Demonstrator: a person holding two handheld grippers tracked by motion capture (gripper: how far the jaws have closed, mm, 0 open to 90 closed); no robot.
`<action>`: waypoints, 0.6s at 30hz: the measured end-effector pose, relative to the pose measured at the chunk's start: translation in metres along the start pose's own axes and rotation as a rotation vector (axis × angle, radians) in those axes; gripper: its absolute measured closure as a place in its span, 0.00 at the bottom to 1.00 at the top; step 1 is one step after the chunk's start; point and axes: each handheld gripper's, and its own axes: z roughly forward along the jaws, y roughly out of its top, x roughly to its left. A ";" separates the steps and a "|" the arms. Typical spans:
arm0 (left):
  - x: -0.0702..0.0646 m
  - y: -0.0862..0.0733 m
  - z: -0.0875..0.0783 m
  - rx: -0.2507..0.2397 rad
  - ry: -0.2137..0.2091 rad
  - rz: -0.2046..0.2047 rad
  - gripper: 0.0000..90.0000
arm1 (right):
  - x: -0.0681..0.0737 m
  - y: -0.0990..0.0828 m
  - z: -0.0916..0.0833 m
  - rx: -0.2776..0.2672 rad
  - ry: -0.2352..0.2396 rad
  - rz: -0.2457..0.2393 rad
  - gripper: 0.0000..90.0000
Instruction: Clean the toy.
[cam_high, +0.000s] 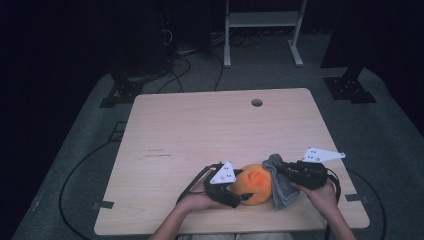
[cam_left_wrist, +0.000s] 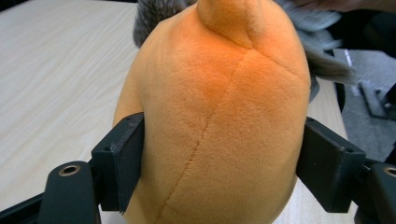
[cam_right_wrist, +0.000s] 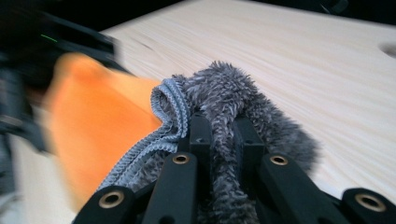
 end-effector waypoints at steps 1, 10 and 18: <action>0.001 -0.001 0.000 -0.008 -0.002 -0.014 0.26 | -0.006 -0.003 -0.001 0.012 -0.018 0.016 0.90; 0.004 -0.002 0.002 -0.027 0.018 -0.078 0.26 | 0.052 0.033 -0.010 -0.116 0.067 -0.189 0.89; 0.004 0.001 0.002 -0.004 0.023 -0.096 0.35 | 0.058 0.025 0.010 -0.042 0.065 -0.257 0.89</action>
